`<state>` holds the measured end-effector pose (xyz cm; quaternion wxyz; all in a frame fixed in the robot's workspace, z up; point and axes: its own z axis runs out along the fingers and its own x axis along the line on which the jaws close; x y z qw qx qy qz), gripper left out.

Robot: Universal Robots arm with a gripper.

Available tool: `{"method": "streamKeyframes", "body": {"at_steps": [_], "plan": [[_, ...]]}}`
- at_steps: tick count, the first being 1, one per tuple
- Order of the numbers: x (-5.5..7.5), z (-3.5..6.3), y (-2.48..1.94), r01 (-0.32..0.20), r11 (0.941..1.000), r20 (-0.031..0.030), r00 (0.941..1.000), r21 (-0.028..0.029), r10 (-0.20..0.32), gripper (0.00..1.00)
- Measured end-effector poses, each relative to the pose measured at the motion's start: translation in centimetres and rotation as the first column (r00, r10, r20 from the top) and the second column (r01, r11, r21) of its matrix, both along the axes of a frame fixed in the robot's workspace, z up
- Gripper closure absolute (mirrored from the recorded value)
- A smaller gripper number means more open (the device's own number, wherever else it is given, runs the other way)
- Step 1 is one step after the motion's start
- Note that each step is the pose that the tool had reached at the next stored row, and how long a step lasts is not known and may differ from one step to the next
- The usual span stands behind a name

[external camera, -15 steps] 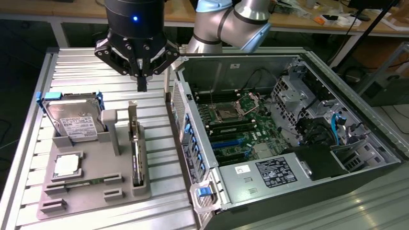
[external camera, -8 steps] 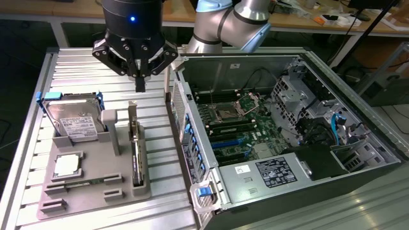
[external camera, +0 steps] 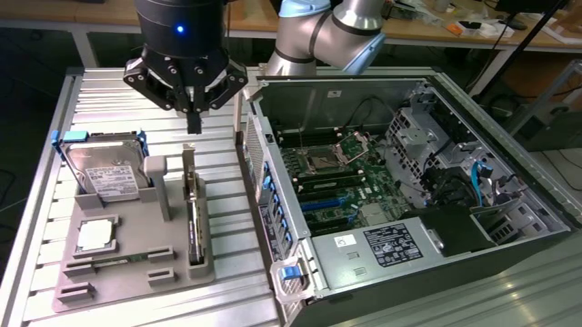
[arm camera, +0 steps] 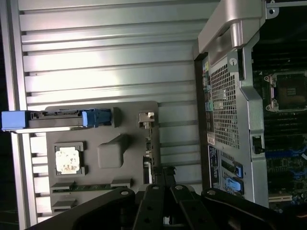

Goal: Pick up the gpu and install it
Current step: 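Reach for the gpu, then pick up the gpu and move the gpu toward the slot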

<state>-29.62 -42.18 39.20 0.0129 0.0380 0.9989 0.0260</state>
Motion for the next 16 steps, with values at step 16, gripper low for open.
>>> {"method": "streamKeyframes", "body": {"at_steps": [16], "plan": [[-0.1, 0.0, -0.01, 0.0, 1.0, 0.0, 1.0, 0.0, 0.0, 0.89]]}}
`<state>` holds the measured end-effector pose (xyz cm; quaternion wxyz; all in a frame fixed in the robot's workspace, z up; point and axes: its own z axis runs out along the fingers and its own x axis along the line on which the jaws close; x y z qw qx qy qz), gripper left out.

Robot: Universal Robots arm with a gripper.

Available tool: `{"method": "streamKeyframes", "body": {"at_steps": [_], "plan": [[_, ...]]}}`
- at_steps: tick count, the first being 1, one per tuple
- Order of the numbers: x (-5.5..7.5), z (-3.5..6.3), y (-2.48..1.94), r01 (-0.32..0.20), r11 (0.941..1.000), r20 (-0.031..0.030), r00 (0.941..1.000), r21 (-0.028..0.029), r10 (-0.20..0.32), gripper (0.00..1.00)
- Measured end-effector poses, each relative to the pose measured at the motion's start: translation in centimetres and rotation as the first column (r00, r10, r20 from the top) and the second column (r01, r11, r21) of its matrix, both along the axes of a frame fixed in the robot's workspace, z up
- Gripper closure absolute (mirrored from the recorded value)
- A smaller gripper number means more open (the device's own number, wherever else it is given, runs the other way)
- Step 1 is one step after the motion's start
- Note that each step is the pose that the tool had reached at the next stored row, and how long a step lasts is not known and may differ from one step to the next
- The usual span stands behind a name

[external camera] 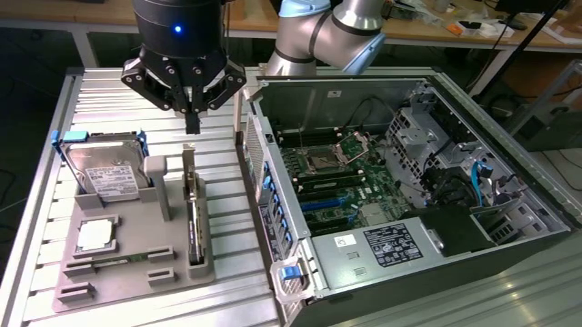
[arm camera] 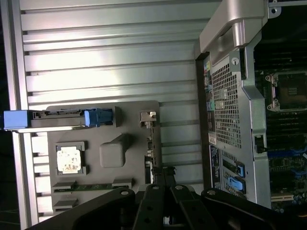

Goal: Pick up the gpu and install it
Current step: 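Pick up the gpu and move the gpu toward the slot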

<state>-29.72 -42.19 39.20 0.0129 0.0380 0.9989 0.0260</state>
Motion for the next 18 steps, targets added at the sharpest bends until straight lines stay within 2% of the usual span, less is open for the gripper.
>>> {"method": "streamKeyframes", "body": {"at_steps": [1, 2, 4, 5, 7, 8, 9, 10, 11, 18], "plan": [[0.0, 0.0, 0.0, 0.0, 1.0, -0.0001, 1.0, 0.0, 0.0, 0.83], [0.0, 0.0, 0.0, 0.0, 1.0, 0.0, 1.0, 0.0, 0.0, 0.83], [0.0, 0.0, 0.0, 0.0, 1.0, 0.0, 1.0, 0.0, 0.0, 0.71], [0.0, 0.0, 0.0, 0.0, 1.0, 0.0, 1.0, 0.0, 0.0, 0.71], [0.0, 0.0, 0.0, 0.0, 1.0, 0.0, 1.0, 0.0, 0.0, 0.58], [0.0, 0.0, 0.0, 0.0, 1.0, 0.0, 1.0, 0.0, 0.0, 0.58], [0.0, 0.0, 0.0, 0.0, 1.0, 0.0, 1.0, 0.0, 0.0, 0.52], [0.0, 0.0, 0.0, 0.0, 1.0, 0.0, 1.0, 0.0, 0.0, 0.52], [0.0, 0.0, 0.0, 0.0, 1.0, 0.0, 1.0, 0.0, 0.0, 0.46], [0.0, 0.0, 0.0, 0.0, 1.0, 0.0, 1.0, -0.0001, 0.0, 0.46]]}}
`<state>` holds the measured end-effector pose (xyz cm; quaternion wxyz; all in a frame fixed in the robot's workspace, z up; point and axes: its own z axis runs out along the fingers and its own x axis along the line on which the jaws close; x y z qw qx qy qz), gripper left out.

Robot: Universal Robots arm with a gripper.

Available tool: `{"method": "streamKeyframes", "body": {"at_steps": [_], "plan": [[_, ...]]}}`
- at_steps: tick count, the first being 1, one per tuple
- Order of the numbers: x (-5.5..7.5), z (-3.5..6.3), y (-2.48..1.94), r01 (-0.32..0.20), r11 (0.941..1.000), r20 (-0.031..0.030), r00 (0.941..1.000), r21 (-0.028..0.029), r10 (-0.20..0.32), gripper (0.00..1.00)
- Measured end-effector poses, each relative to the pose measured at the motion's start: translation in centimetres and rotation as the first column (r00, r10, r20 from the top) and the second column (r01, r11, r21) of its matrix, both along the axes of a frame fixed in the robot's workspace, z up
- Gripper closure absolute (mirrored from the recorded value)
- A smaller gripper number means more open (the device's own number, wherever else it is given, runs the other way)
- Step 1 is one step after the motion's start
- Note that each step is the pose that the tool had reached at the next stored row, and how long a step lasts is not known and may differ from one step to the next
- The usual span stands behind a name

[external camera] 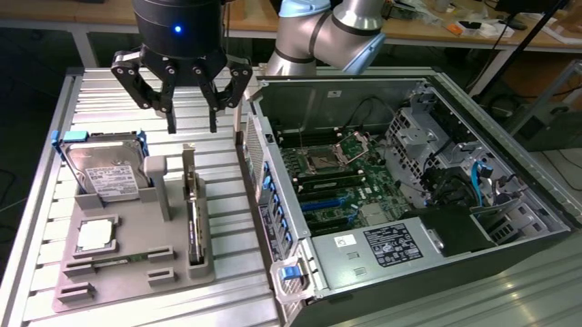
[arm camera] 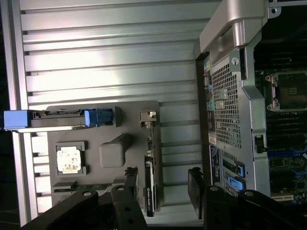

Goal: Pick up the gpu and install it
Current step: 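Pick up the gpu and move the gpu toward the slot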

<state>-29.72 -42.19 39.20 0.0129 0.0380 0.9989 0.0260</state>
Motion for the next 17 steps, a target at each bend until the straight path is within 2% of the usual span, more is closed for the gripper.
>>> {"method": "streamKeyframes", "body": {"at_steps": [9, 11, 17], "plan": [[0.0, -0.06, -0.09, 0.0, 1.0, 0.0002, 1.0, 0.0003, 0.0, 0.46], [0.0, -0.09, -0.24, 0.0, 1.0, 0.0001, 1.0, 0.0001, 0.0, 0.46], [-0.1, -0.22, -1.27, 0.0, 1.0, 0.0, 1.0, 0.0001, 0.0, 0.46]]}}
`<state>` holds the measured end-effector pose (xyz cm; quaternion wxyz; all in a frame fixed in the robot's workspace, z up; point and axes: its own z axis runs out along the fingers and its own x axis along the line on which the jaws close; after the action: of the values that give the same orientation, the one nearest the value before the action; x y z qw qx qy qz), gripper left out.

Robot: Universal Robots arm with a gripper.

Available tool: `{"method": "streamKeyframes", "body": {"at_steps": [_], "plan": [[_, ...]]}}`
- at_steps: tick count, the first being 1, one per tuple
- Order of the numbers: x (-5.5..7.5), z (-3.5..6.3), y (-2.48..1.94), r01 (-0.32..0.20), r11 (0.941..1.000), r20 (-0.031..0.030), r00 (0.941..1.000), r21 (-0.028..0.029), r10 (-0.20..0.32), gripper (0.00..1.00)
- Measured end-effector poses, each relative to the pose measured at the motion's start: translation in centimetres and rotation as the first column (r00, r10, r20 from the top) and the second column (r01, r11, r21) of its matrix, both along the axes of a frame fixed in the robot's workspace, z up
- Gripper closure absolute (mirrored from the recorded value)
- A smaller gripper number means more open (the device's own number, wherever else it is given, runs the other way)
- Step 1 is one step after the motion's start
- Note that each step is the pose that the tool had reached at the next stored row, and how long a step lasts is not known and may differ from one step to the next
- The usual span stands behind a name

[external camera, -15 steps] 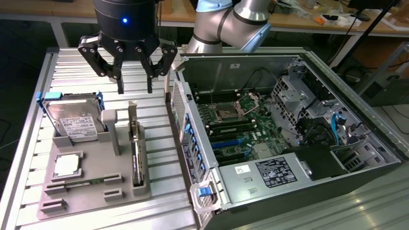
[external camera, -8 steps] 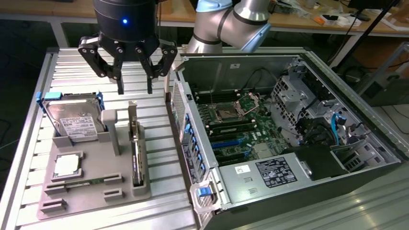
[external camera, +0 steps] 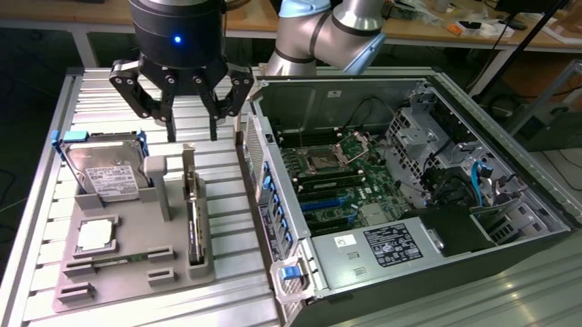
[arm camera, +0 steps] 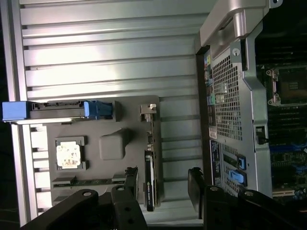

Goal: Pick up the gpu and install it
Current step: 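Pick up the gpu and move the gpu toward the slot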

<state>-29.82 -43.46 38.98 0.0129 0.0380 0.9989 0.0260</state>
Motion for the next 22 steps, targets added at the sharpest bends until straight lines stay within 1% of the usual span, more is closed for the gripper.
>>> {"method": "streamKeyframes", "body": {"at_steps": [4, 7, 22], "plan": [[0.0, -0.06, -0.53, 0.0, 1.0, 0.0, 1.0, 0.0, 0.0, 0.46], [-0.1, -0.09, -0.79, 0.0, 1.0, 0.0, 1.0, 0.0, 0.0, 0.46], [-0.1, -0.25, -1.71, 0.0, 1.0, 0.0, 1.0, 0.0, 0.0, 0.46]]}}
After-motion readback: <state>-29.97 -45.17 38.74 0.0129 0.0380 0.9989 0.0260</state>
